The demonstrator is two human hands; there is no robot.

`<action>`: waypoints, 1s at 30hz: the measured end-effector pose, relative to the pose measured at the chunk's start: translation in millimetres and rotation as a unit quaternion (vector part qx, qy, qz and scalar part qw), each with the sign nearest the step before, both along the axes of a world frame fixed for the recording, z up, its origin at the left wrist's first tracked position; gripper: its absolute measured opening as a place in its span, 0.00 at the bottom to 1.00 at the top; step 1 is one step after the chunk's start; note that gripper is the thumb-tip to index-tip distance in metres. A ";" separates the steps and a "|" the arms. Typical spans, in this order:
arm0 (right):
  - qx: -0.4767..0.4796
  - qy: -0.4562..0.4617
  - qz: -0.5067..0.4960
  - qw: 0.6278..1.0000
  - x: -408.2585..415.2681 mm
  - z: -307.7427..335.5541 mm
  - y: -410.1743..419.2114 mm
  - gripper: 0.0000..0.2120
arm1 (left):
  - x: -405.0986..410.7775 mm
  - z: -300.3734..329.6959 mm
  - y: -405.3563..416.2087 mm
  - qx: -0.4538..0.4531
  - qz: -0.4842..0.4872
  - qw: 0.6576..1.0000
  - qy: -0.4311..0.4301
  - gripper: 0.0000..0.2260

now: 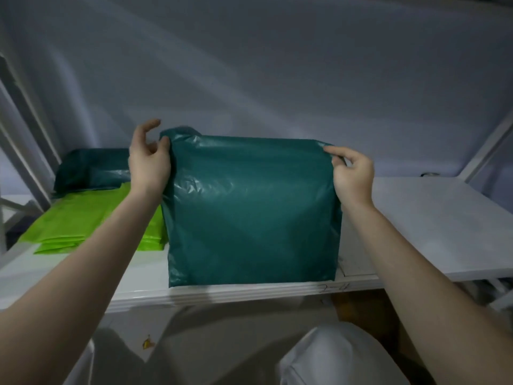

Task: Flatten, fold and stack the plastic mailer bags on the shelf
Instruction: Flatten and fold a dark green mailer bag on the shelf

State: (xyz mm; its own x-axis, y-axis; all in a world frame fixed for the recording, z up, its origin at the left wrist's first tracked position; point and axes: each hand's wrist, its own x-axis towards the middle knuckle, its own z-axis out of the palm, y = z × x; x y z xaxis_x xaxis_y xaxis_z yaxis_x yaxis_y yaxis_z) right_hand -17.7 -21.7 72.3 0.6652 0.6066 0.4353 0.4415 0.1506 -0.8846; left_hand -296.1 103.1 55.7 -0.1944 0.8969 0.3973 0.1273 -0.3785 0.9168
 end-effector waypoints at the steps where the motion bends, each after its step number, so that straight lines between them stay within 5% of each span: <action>1: -0.013 -0.006 0.004 1.000 1.9 -7.0 2.7 0.16 | 1.3 -5.3 1.6 -0.004 -0.016 1.000 0.005 0.15; 11: -0.137 -0.017 0.078 0.987 21.5 -61.2 44.0 0.28 | 25.0 -36.7 38.3 -0.059 -0.079 0.985 0.140 0.21; 14: -0.187 0.026 0.083 0.979 23.4 -78.2 59.4 0.31 | 31.7 -52.6 56.3 -0.108 -0.032 0.969 0.219 0.23; 17: -0.213 0.040 0.080 0.973 22.5 -93.2 66.9 0.31 | 34.7 -64.5 60.7 -0.061 0.032 0.957 0.281 0.21; 24: -0.289 -0.156 0.144 0.934 -9.9 -118.6 68.8 0.25 | 54.5 -103.7 25.4 -0.032 -0.132 0.863 0.486 0.19; 30: -0.428 -0.290 0.215 0.829 -39.5 -141.1 72.7 0.31 | 58.5 -134.6 15.6 -0.128 -0.183 0.770 0.598 0.23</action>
State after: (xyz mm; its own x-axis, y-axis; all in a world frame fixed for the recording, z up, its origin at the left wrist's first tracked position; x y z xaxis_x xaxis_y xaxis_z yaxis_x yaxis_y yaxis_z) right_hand -57.2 51.0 -68.9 0.1376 0.9849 -0.1049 0.8978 -0.1687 -0.4068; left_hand -237.6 118.7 -78.9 0.4563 0.8838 -0.1034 0.8666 -0.4151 0.2768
